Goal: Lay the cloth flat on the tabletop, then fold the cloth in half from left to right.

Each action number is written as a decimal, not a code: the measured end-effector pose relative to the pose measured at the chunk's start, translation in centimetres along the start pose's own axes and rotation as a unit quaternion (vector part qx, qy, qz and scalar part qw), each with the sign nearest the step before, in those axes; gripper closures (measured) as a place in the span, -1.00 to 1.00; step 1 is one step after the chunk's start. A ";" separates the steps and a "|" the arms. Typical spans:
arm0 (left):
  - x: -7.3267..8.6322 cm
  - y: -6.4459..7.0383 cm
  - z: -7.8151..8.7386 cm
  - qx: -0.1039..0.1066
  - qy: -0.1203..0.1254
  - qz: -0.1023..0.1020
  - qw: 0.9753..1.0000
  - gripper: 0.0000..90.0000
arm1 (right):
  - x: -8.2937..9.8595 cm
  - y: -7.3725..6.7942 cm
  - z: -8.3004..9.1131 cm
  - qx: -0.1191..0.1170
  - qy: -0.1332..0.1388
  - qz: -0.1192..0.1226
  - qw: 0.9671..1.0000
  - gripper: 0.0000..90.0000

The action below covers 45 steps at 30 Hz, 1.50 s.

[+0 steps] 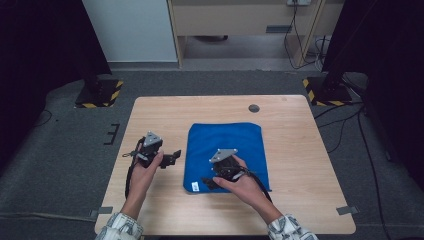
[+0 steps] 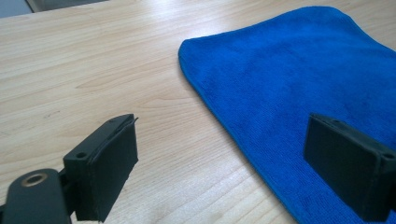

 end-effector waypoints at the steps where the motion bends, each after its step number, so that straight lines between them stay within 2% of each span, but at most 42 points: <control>1: 0.0 0.0 0.0 0.000 -0.002 0.000 1.000 -0.79 | -0.1 -0.3 -0.2 -0.003 -0.001 0.001 1.000 -0.65; 5: 0.0 0.0 0.1 0.005 -0.006 -0.001 1.000 -0.80 | -0.7 -1.4 -0.7 -0.021 -0.001 0.007 1.000 -0.67; 7: -0.3 0.0 0.0 0.004 -0.007 -0.004 1.000 -0.80 | -0.9 -2.0 -1.0 -0.025 -0.002 0.012 1.000 -0.66; 11: -1.1 -0.3 -0.3 0.006 0.001 0.001 1.000 -0.80 | -0.9 -2.5 -1.5 -0.029 -0.008 0.014 0.999 -0.60; 16: -1.6 -0.5 -1.1 0.006 0.009 0.010 1.000 -0.80 | -0.7 -3.4 -2.2 -0.036 -0.012 0.020 0.999 -0.40; 20: -1.1 -0.1 -1.0 0.004 -0.002 -0.006 1.000 -0.80 | -0.7 -4.1 -2.6 -0.042 -0.012 0.023 0.999 -0.20; 24: -0.9 0.3 -1.1 0.008 -0.007 -0.010 1.000 -0.80 | -0.7 -4.9 -2.8 -0.046 -0.010 0.033 0.998 -0.03; 28: -1.1 0.4 -1.1 0.008 -0.004 -0.012 1.000 -0.80 | -0.7 -5.4 -2.9 -0.056 -0.008 0.039 0.998 0.30; 30: -1.1 0.3 -1.0 0.007 -0.001 -0.010 1.000 -0.80 | -0.6 -5.6 -3.1 -0.057 -0.010 0.042 0.997 0.36; 33: -1.1 0.1 -0.9 0.007 -0.003 -0.010 1.000 -0.80 | -0.6 -6.0 -3.4 -0.059 -0.011 0.041 0.997 0.29; 37: -1.1 0.0 -0.9 0.005 0.002 -0.005 1.000 -0.80 | -0.6 -6.9 -3.7 -0.062 -0.004 0.035 0.997 0.01; 38: -1.1 0.0 -0.9 0.004 0.002 -0.004 1.000 -0.80 | -0.6 -7.0 -3.8 -0.057 -0.005 0.040 0.998 -0.04; 45: -1.4 0.1 -0.9 0.009 0.005 -0.002 1.000 -0.80 | -0.2 -7.2 -4.7 -0.035 -0.016 0.054 0.998 -0.07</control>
Point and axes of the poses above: each handheld gripper's, and its own axes: z roughly backward along the jaws, x roughly out of its underside, y roughly to its right, the point moved 7 cm from there along -z, roughly forward along the jaws, and after that the axes turned 5 degrees about y, right-handed, at the moved point
